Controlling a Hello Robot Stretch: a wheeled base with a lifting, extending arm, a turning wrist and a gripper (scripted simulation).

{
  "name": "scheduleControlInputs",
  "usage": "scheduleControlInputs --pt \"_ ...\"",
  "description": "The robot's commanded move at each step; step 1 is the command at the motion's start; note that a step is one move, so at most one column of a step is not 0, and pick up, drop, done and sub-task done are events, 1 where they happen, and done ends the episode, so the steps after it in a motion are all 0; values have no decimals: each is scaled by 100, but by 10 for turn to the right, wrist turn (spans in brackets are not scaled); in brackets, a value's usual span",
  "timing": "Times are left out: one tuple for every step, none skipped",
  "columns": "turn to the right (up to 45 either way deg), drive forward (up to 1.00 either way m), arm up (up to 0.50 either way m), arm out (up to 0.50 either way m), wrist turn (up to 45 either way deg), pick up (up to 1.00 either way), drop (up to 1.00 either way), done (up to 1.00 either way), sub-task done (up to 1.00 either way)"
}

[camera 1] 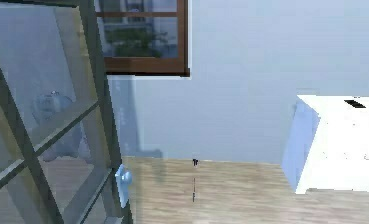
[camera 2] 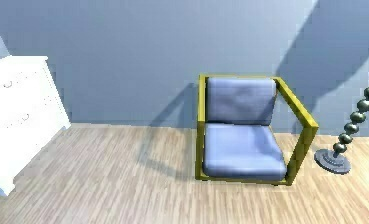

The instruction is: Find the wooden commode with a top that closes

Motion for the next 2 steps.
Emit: scheduleControlInputs --pt "30 0 0 0 0 0 0 0 0" --pt "0 65 0 0 0 0 0 0 0"
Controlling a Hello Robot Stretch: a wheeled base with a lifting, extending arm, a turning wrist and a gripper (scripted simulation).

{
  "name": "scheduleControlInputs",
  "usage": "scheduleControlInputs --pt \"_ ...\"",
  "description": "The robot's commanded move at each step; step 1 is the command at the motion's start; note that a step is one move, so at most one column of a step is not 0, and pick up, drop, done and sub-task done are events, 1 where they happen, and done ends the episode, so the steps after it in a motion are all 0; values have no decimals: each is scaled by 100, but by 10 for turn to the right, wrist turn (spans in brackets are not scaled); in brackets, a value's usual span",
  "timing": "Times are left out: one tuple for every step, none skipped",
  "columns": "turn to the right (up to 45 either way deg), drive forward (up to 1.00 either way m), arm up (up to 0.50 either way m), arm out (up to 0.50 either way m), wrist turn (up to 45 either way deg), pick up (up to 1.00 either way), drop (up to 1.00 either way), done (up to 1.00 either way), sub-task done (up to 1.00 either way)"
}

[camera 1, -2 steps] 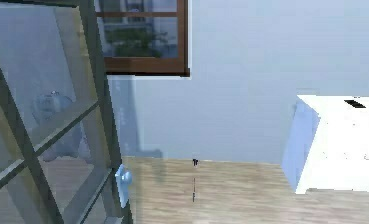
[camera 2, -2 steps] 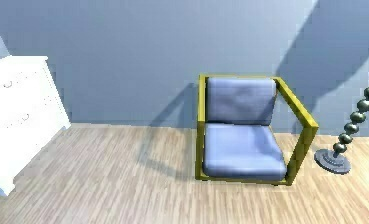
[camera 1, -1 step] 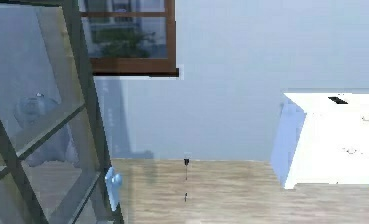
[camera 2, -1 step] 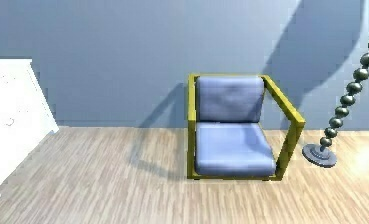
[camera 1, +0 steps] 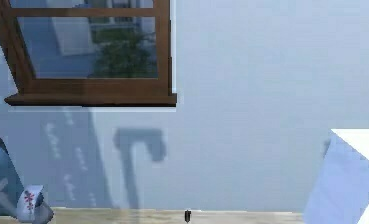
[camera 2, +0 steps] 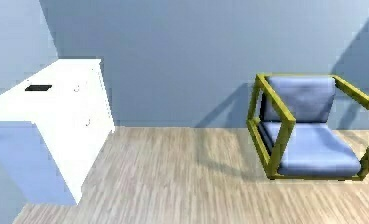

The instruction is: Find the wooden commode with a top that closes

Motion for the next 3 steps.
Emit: scheduleControlInputs --pt "-30 0 0 0 0 0 0 0 0" --pt "0 45 0 0 0 0 0 0 0" --pt "-450 0 0 0 0 0 0 0 0"
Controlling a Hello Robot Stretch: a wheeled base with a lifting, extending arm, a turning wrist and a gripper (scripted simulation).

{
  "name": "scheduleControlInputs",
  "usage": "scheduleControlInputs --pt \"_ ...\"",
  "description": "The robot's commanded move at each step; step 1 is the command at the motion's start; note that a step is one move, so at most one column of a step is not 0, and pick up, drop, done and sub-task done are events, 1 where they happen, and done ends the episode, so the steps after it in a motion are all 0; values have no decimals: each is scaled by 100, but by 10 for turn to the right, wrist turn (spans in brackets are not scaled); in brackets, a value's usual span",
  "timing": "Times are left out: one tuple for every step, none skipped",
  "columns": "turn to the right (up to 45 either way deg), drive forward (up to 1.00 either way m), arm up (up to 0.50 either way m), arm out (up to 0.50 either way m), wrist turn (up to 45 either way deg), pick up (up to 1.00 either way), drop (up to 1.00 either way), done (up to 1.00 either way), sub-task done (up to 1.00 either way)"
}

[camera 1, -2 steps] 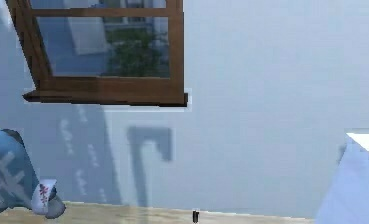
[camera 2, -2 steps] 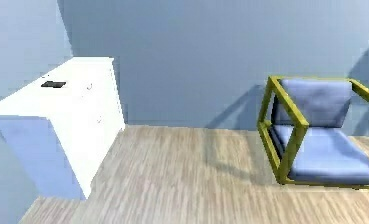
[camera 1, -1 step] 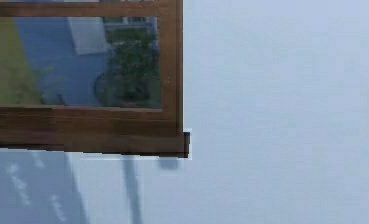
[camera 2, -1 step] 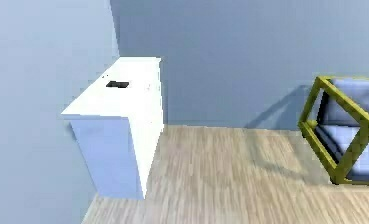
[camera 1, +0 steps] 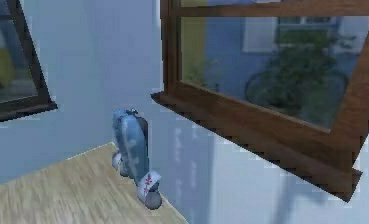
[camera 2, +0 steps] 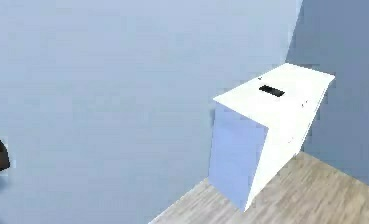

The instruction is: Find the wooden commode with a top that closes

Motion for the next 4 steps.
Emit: scheduleControlInputs --pt "-390 0 0 0 0 0 0 0 0" --pt "0 30 0 0 0 0 0 0 0" --pt "0 45 0 0 0 0 0 0 0" --pt "-450 0 0 0 0 0 0 0 0"
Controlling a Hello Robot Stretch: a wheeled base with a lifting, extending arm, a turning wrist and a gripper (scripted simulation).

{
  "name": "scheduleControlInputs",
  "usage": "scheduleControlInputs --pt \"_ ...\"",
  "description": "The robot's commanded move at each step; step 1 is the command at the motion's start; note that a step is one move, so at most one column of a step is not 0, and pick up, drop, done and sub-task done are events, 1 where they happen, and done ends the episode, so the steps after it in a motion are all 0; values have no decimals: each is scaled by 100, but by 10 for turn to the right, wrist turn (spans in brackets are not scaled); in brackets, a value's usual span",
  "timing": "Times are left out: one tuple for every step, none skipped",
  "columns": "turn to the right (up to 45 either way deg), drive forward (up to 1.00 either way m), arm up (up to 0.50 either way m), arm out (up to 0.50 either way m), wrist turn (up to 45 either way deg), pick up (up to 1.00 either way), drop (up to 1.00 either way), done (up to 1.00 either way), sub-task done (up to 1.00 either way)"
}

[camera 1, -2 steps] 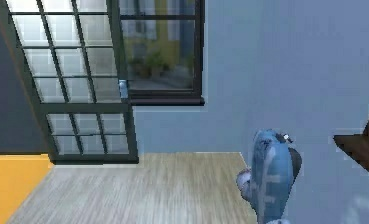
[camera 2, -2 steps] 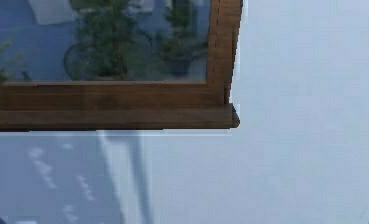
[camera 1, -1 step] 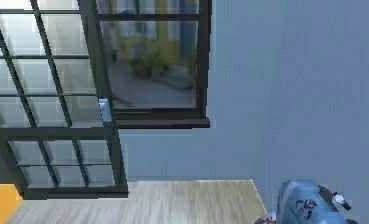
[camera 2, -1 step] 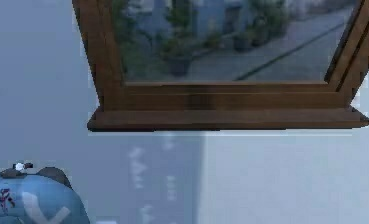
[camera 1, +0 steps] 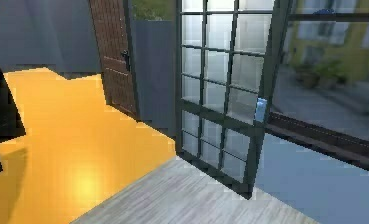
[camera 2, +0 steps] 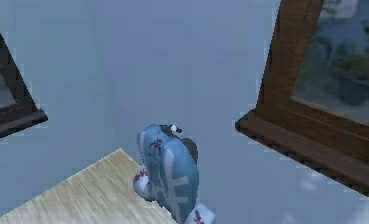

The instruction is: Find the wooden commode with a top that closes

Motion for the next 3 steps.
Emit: scheduleControlInputs --pt "-300 0 0 0 0 0 0 0 0" --pt "0 100 0 0 0 0 0 0 0" --pt "0 100 0 0 0 0 0 0 0"
